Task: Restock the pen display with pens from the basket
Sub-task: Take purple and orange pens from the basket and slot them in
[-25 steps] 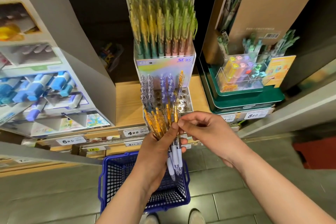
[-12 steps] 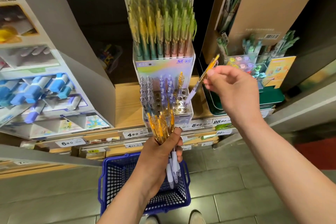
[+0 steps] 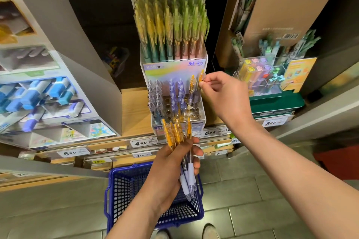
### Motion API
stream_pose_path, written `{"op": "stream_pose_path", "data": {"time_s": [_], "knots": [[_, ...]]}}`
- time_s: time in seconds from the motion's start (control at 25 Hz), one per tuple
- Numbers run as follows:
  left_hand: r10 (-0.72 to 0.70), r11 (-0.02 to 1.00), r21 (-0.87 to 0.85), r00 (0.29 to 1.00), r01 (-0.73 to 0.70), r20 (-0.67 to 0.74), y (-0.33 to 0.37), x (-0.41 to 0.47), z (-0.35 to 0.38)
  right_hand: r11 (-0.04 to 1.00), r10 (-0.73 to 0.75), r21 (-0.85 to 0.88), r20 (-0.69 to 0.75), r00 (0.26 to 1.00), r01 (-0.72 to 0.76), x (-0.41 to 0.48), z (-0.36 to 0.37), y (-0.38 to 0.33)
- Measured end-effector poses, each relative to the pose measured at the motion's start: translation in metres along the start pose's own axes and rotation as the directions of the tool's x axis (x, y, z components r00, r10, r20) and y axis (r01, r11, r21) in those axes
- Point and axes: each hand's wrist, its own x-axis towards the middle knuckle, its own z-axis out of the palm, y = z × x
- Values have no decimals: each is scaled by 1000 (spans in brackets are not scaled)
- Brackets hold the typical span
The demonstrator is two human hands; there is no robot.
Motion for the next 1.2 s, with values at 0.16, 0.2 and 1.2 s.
{"op": "stream_pose_path", "data": {"time_s": [0.16, 0.2, 1.2], "knots": [[8, 1000, 30, 1000, -8, -9, 0, 1, 0, 993, -25, -116, 51, 998, 31, -4, 5, 5], [12, 999, 44, 1000, -11, -13, 0, 1, 0, 991, -9, -131, 61, 998, 17, -3, 6, 4], [78, 993, 84, 997, -80, 16, 1, 11, -6, 942, 131, 313, -3, 991, -123, 0, -36, -28]]}}
